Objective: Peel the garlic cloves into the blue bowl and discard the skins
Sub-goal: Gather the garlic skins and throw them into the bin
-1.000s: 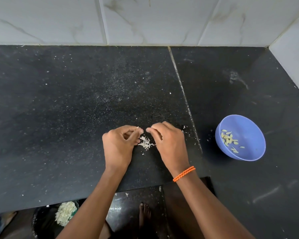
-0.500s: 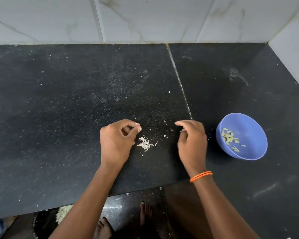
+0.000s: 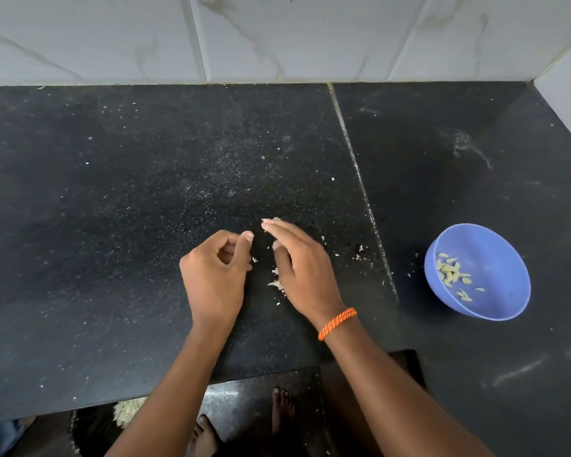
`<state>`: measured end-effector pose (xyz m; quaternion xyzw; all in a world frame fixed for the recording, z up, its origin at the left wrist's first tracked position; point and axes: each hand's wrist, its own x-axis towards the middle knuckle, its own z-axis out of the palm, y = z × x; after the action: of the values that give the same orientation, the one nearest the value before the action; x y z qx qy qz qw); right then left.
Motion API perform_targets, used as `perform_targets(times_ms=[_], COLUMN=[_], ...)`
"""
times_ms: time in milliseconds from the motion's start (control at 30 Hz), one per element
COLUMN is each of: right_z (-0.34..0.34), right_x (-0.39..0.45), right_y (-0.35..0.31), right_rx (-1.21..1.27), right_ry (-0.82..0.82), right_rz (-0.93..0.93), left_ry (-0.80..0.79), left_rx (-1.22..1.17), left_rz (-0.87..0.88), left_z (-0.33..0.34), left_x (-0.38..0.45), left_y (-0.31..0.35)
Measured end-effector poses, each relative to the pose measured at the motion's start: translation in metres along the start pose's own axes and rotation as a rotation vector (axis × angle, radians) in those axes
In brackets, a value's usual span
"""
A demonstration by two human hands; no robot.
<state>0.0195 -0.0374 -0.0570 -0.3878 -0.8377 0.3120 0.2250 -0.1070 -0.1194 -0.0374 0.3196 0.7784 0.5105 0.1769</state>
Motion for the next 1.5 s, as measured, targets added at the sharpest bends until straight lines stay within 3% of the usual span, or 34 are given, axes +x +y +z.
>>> perform_targets(times_ms=[167,300,400,500,567,633,833,900,1067,1333,1500], right_z=[0.003,-0.013,-0.034,-0.043,-0.035,-0.018,0.011,0.003,-0.01,0.02,0.016], right_x=[0.024,0.0,-0.011,-0.018,-0.026,-0.034,-0.068,-0.07,-0.077,-0.048,-0.044], right_y=[0.009,0.022,0.032,0.05,0.046,0.028,-0.016,-0.013,-0.011,-0.028,-0.027], right_rx=[-0.026,-0.068,-0.089,-0.15,-0.279,-0.341,-0.303,-0.276,-0.231,-0.132,-0.345], right_ry=[-0.263,-0.323,-0.217,0.096,0.222,0.207,-0.046,-0.033,0.159,0.197,-0.037], right_rz=[-0.143,-0.24,-0.23,0.028,0.188,0.186,-0.008,-0.021,0.26,0.169,-0.038], left_ry=[-0.082,-0.159,-0.132,-0.113,-0.119,-0.102,-0.089,-0.075,-0.033,-0.031,0.015], left_rx=[0.109,0.023,-0.042,0.015,0.065,0.093,0.117,0.125,0.114,0.086,0.109], left_rz=[0.019,0.057,-0.009,0.026,0.085,0.122,0.16,0.152,0.098,0.067,0.05], left_z=[0.006,0.001,0.001,0.004,0.008,0.013,0.02,0.018,0.01,0.003,-0.012], left_x=[0.0,0.003,0.003,0.0,-0.003,-0.006,-0.018,-0.022,-0.033,-0.032,-0.032], left_y=[-0.009,-0.013,-0.009,-0.011,-0.013,-0.012,-0.015,-0.015,-0.02,-0.021,-0.027])
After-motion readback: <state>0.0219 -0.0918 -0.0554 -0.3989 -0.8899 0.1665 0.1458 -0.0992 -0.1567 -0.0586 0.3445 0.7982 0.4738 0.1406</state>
